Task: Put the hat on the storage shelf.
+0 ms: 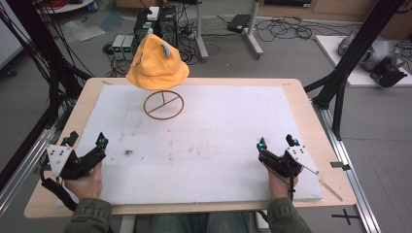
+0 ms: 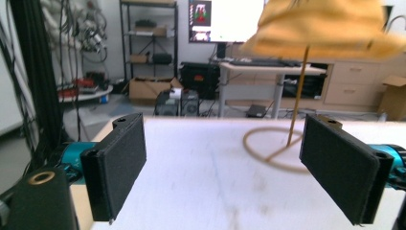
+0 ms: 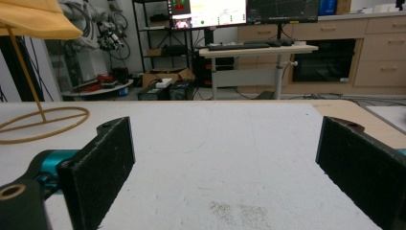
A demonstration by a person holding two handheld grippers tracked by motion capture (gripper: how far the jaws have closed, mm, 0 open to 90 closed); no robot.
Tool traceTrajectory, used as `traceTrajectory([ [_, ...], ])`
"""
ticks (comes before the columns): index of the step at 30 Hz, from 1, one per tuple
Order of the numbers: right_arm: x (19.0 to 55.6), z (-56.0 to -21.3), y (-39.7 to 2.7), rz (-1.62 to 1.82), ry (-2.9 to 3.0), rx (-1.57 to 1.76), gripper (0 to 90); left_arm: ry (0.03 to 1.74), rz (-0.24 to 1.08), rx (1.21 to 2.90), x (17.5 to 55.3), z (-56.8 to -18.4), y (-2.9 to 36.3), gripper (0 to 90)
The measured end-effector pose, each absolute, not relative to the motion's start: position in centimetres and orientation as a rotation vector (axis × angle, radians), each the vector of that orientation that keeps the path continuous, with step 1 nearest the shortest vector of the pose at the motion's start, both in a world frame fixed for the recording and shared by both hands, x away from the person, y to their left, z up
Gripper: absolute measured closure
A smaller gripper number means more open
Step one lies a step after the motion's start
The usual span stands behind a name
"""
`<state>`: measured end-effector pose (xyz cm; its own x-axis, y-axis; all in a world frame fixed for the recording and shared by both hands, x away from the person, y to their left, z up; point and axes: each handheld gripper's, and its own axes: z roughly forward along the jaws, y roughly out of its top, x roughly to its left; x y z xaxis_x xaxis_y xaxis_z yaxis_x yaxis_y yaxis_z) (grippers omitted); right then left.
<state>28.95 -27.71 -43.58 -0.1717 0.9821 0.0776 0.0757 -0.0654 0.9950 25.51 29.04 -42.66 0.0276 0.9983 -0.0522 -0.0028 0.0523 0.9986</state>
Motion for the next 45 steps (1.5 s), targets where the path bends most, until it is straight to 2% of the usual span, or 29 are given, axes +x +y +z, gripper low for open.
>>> traceTrajectory([
  [4, 29.04, -43.76, -27.95, 1.353, 1.349, 1.232, 5.7, 1.24, 1.138, 1.195, 25.55, -43.9, 29.47, 16.4],
  [45, 28.87, -43.81, -27.5, 1.345, 1.366, 1.234, 5.6, 1.202, 1.134, 1.195, 25.34, -43.48, 29.82, 16.5],
])
